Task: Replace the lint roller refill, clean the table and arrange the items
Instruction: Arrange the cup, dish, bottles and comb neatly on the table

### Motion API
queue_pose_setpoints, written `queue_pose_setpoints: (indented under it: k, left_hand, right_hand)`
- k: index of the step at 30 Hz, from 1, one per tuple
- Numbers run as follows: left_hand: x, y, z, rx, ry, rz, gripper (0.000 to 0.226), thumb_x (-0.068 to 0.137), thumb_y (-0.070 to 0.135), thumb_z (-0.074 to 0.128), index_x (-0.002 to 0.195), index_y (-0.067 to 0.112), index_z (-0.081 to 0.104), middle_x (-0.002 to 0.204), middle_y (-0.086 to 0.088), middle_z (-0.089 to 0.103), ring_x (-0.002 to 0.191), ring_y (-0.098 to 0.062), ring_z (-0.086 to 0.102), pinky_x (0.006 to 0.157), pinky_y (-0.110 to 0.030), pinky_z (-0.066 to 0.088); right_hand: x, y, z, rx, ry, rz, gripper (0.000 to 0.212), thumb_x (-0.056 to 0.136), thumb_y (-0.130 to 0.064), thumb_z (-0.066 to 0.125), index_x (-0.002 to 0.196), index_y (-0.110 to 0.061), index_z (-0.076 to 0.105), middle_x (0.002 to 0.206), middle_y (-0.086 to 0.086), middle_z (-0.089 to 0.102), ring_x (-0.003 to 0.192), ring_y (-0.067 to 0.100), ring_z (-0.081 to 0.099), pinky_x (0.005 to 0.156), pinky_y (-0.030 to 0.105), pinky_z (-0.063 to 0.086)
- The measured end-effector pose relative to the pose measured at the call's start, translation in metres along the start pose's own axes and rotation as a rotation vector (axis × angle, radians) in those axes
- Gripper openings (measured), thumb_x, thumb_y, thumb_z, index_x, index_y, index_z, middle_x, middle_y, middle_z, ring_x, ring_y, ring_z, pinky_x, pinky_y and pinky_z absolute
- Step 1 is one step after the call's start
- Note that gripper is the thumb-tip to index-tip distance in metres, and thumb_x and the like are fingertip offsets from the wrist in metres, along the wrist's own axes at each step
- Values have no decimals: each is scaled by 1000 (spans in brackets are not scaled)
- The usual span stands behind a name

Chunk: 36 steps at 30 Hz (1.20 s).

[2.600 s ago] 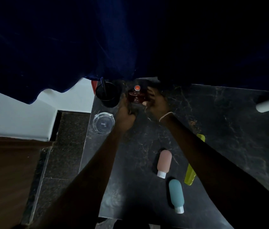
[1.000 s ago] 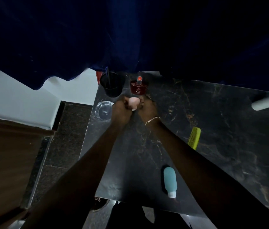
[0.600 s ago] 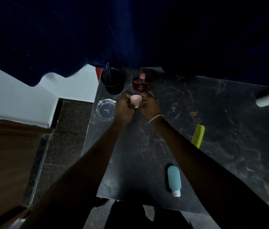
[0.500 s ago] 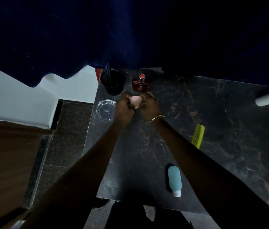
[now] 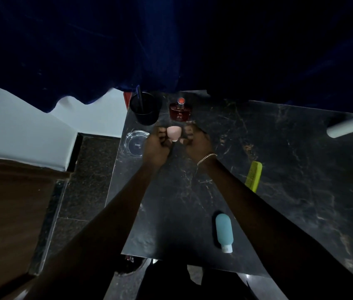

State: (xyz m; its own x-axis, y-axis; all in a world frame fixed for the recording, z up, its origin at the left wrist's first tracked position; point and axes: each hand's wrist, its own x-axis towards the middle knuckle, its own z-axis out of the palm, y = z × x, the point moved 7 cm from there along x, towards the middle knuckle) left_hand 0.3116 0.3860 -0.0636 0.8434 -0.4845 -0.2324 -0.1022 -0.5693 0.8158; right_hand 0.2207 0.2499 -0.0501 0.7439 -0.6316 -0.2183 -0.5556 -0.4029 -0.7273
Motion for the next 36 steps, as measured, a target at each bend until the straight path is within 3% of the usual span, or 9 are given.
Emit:
queue_pose_setpoints:
  k: [3,6,9,11,14,17,22,28,36]
  left_hand:
    - [-28,1,-3,46,46,6,35,89,7,67,124,9,59,113,-7,74,103,-26,70,91,-37,56]
    - [-65,-7,5,-29,41,-36,36,91,9,68,126,10,59,109,-3,70,98,-23,70,87,-29,56]
    - [-111,-13,21,-130,25,-95,42,92,6,70,132,9,58,110,8,64,85,11,65,78,2,45]
    - [-140,-18,35,-189,7,-121,42,90,1,70,130,8,58,107,8,64,82,14,64,82,-9,53]
    - [-184,-22,62,-147,-106,-179,43,92,7,69,133,11,57,110,8,63,95,-6,63,95,-36,57]
    - [-222,-22,84,-100,-162,-199,45,93,13,70,136,11,56,116,7,63,103,-10,62,93,-33,55]
    - [-262,-18,119,-23,-138,-301,34,90,11,73,122,10,62,103,-1,70,88,-15,68,84,-32,53]
    - [-289,-14,149,133,-173,-415,40,89,31,76,118,5,67,113,-16,74,107,-35,70,93,-39,54]
    - [-301,-9,159,66,-122,-416,30,89,24,76,109,2,74,106,-19,76,100,-35,72,85,-38,56]
  right_hand:
    - [-18,10,-9,83,-3,15,33,86,-1,67,119,-5,61,117,11,66,83,7,62,69,-7,37]
    - [-47,16,-23,45,-21,-17,39,85,-6,69,124,-5,61,120,9,68,101,19,67,89,16,50]
    - [-86,24,-39,68,-69,-44,37,86,-3,70,122,-2,61,121,12,67,110,22,66,91,18,50]
    - [-112,34,-50,48,-92,-48,37,86,-5,70,122,-1,61,120,14,68,110,23,66,93,20,49]
    - [-151,63,-70,23,-111,-2,36,87,-11,69,122,-5,62,117,10,70,107,21,66,85,6,43]
    - [-185,94,-85,60,-113,52,35,86,-10,72,119,-4,65,114,8,71,102,16,67,80,0,42]
    - [-224,148,-99,76,-123,209,31,79,-10,79,107,-2,70,103,11,74,95,20,70,83,20,51]
    - [-252,182,-76,41,-294,374,10,80,-12,74,87,-11,66,95,22,74,93,37,72,86,45,56]
    - [-264,183,-68,127,-354,358,24,77,-5,76,98,3,69,95,24,74,93,37,72,87,49,57]
